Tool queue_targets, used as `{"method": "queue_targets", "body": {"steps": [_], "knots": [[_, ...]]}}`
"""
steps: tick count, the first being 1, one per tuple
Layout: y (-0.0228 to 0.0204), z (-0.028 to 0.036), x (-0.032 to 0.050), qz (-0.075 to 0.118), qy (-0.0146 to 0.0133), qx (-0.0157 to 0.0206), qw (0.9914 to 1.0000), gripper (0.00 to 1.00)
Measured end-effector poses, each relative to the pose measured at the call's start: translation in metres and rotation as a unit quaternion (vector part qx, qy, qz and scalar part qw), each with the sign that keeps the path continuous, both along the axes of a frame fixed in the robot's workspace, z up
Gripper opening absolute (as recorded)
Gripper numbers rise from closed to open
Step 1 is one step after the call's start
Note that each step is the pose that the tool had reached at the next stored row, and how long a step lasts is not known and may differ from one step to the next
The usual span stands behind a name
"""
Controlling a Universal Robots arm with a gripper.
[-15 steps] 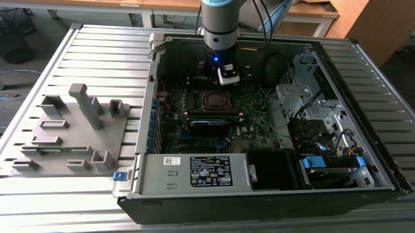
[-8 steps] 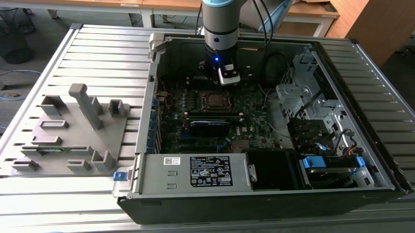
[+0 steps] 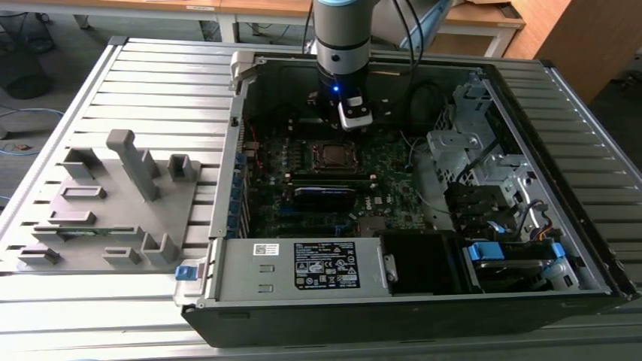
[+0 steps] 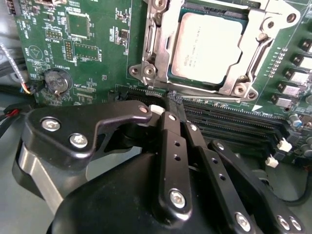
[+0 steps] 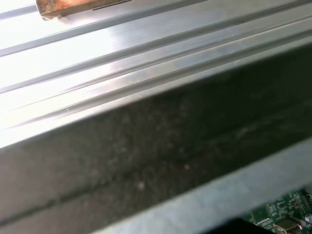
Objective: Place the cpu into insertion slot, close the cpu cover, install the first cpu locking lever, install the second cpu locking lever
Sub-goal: 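Install the first cpu locking lever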
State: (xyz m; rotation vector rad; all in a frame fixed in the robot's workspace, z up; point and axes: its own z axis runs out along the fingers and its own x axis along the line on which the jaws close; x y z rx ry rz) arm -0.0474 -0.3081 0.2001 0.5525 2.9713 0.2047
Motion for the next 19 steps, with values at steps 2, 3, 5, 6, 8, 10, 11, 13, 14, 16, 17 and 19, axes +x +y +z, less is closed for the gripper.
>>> {"method": "queue_targets", "body": {"steps": [2,3,5,6,8,10,11,13,14,16,17,19], "knots": [[0.0000,0.0018,0.0000,0.000,0.0000,0.0000,1.00000,0.11],[0.0000,0.0018,0.0000,0.000,0.0000,0.0001,1.00000,0.11],[0.0006,0.0018,0.0000,0.000,0.0000,-0.0002,1.00000,0.11],[0.0012,0.0018,0.0000,0.000,-0.0001,-0.0003,1.00000,0.11],[0.0027,0.0015,0.0000,0.000,-0.0002,-0.0004,1.00000,0.11],[0.0035,0.0014,0.0000,0.000,-0.0003,-0.0004,1.00000,0.11],[0.0035,0.0014,-0.0001,0.000,-0.0006,-0.0005,1.00000,0.11],[0.0036,0.0012,-0.0001,0.000,-0.0025,-0.0021,0.99999,0.11],[0.0036,0.0012,-0.0003,0.000,-0.0037,-0.0032,0.99999,0.11],[0.0035,0.0010,-0.0013,0.000,-0.0056,-0.0055,0.99997,0.11],[0.0035,0.0009,-0.0021,0.000,-0.0062,-0.0061,0.99996,0.11],[0.0035,0.0005,-0.0039,0.000,-0.0072,-0.0063,0.99995,0.11]]}}
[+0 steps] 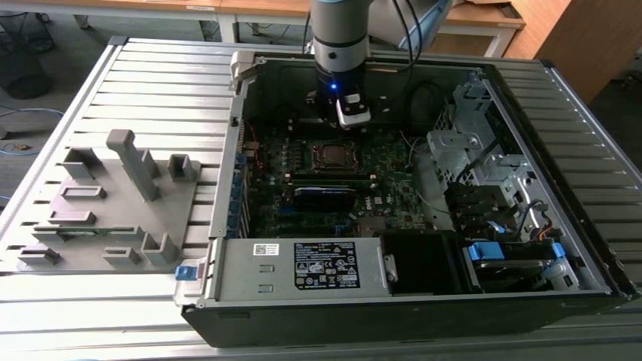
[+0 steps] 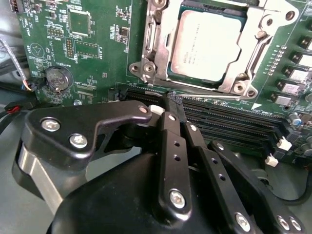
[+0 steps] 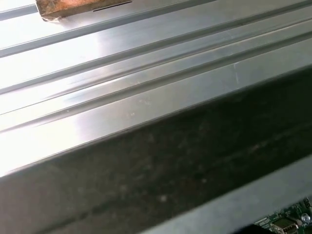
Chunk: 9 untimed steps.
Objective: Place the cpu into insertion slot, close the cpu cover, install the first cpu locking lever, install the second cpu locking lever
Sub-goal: 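Install the first cpu locking lever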
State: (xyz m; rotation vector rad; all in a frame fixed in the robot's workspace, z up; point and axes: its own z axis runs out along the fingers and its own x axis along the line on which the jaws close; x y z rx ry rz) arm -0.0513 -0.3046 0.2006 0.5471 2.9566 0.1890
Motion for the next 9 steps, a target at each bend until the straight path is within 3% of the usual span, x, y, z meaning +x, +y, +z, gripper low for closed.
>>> {"method": "queue_targets", "body": {"steps": [9], "knots": [[0.0004,-0.0021,-0.0037,0.000,-0.0022,0.0000,1.00000,0.11]]}}
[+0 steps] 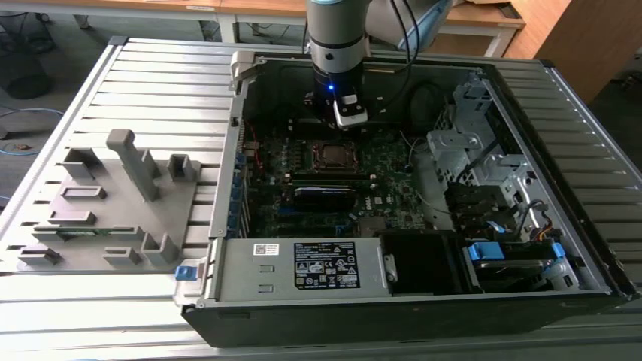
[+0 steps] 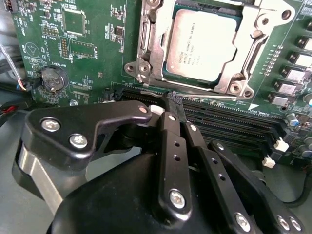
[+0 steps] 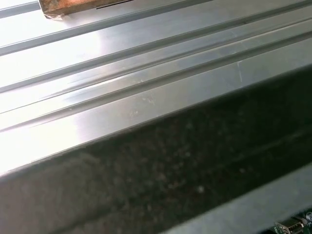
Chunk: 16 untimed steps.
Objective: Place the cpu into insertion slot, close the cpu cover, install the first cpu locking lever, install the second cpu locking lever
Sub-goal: 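Install the first cpu locking lever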
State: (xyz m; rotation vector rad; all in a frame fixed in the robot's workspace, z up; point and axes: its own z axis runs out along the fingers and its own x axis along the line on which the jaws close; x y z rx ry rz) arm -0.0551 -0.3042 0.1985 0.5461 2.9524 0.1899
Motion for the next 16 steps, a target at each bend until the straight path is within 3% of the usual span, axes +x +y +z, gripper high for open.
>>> {"method": "queue_targets", "body": {"steps": [16], "knots": [[0.0004,-0.0008,0.0011,0.000,-0.0004,0.0005,1.00000,0.11]]}}
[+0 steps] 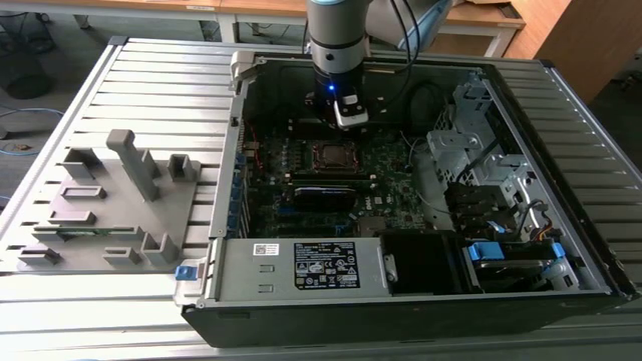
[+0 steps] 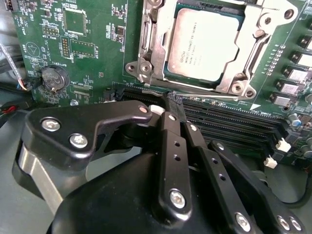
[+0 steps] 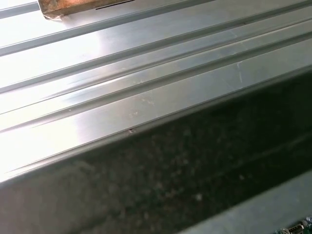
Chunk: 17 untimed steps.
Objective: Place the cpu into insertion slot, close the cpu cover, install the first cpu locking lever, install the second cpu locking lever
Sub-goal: 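Install the first cpu locking lever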
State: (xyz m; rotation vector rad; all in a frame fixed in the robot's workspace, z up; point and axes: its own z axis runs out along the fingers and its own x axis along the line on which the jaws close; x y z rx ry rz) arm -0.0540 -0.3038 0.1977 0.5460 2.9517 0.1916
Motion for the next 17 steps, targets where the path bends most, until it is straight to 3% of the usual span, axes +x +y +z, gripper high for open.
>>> {"method": "queue_targets", "body": {"steps": [17], "knots": [[-0.0005,-0.0009,0.0057,0.000,0.0000,-0.0006,1.00000,0.11]]}}
